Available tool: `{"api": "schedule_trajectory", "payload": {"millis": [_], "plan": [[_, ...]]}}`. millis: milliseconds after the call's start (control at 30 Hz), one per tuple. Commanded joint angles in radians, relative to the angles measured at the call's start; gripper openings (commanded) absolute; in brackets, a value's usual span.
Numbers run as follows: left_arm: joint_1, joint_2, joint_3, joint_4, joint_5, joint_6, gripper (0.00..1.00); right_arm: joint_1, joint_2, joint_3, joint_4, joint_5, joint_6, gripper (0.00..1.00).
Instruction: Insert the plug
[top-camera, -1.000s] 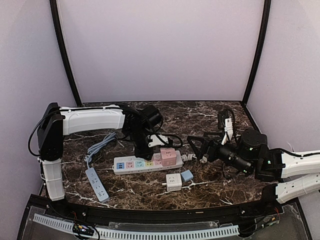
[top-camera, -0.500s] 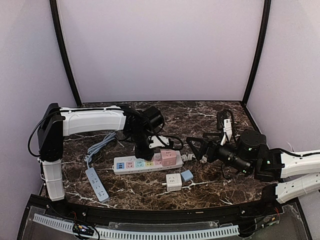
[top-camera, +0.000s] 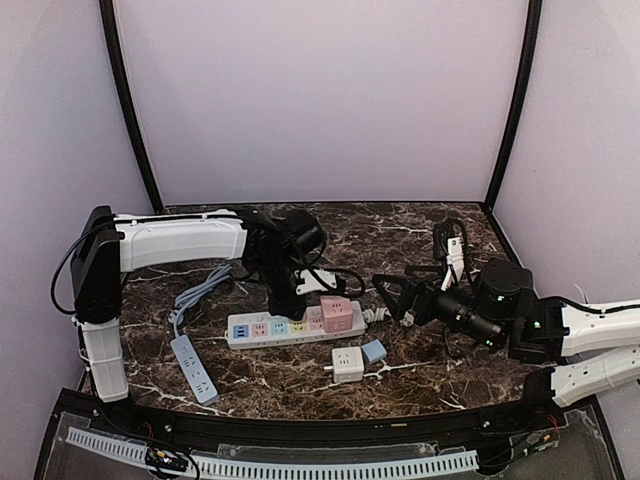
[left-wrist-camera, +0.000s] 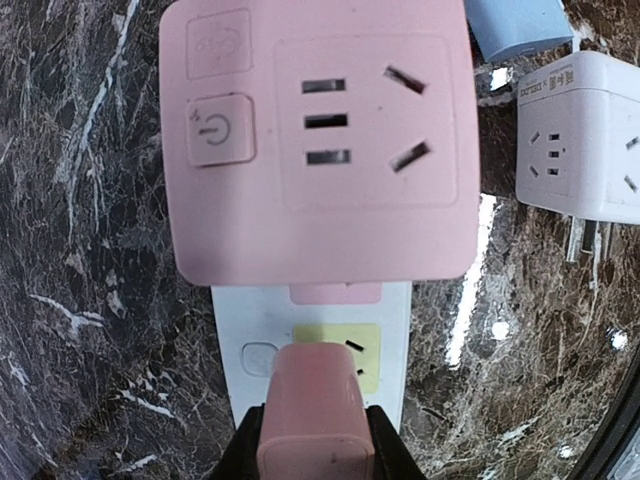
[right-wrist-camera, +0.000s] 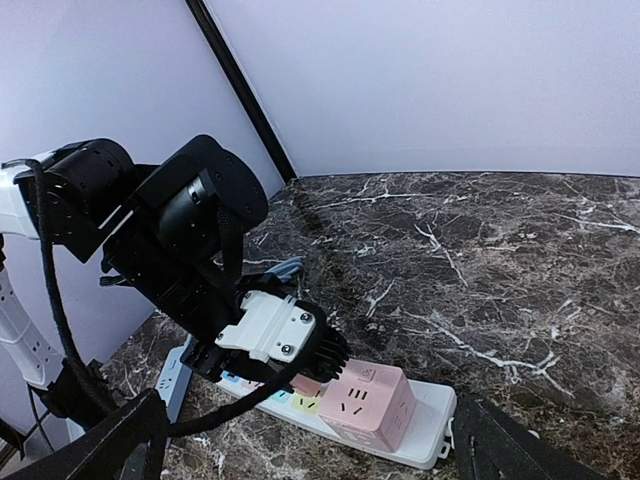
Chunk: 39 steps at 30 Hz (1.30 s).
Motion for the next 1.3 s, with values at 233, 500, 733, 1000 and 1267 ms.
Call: {"api": "schedule_trajectory", "payload": {"millis": [233, 500, 733, 1000, 1267], "plan": [[-0.011, -0.095, -0.036, -0.018, 0.037, 0.008, 0.01, -0.005, 0.0, 0.007, 0.034, -0.004, -0.005, 0.99], [-0.009, -0.066, -0.042, -0.014, 0.021, 0.007, 0.01, -0.005, -0.003, 0.007, 0.033, -0.006, -0.007, 0.99], [-0.01, -0.045, -0.042, -0.001, 0.026, 0.01, 0.01, -0.005, -0.002, 0.007, 0.034, -0.006, -0.009, 0.99], [-0.01, -0.023, -0.038, -0.003, 0.026, 0.011, 0.01, -0.005, -0.003, 0.006, 0.034, -0.006, -0.009, 0.99], [-0.01, -0.01, -0.037, 0.001, 0.018, 0.012, 0.01, -0.005, -0.001, 0.007, 0.035, -0.007, -0.009, 0.99]]}}
